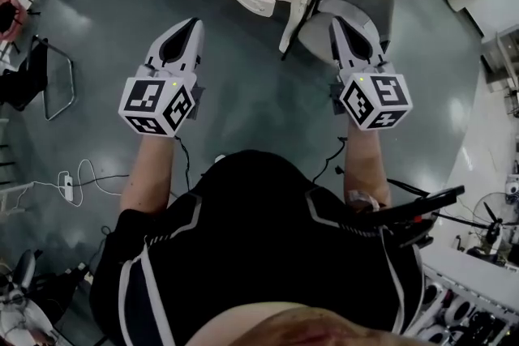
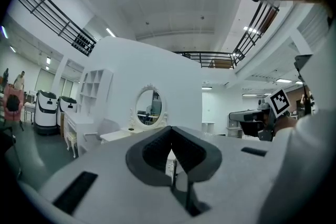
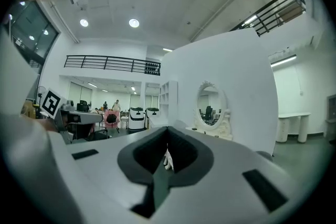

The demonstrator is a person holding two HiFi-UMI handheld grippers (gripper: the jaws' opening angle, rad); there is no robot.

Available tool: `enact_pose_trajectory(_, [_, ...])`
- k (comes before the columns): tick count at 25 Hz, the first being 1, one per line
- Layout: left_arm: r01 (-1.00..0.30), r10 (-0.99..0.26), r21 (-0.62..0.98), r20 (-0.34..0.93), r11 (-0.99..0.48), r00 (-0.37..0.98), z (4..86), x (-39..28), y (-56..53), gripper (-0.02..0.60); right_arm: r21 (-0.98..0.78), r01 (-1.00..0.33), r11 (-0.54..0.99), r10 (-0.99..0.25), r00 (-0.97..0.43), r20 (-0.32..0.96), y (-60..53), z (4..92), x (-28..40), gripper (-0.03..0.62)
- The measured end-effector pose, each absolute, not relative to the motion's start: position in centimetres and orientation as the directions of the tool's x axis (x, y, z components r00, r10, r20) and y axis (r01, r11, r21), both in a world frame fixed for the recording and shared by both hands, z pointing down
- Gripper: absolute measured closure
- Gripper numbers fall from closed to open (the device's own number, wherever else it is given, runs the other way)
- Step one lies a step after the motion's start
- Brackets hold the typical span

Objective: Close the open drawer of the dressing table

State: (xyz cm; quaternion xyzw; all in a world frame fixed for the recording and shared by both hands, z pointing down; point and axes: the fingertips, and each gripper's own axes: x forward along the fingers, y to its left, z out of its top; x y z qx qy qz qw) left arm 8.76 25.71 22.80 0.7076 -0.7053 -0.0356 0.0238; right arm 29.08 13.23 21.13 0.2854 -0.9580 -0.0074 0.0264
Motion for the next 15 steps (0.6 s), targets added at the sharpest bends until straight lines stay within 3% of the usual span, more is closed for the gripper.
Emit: enact_pose_trajectory(15, [-0.994, -0.999, 0.1, -0.011, -0.033, 0.032, 24.0, 4.3, 28.0, 0.577, 0.056, -0.59, 0.805, -0.592, -0.805, 0.031, 16.4, 20.8, 25.3, 0.589])
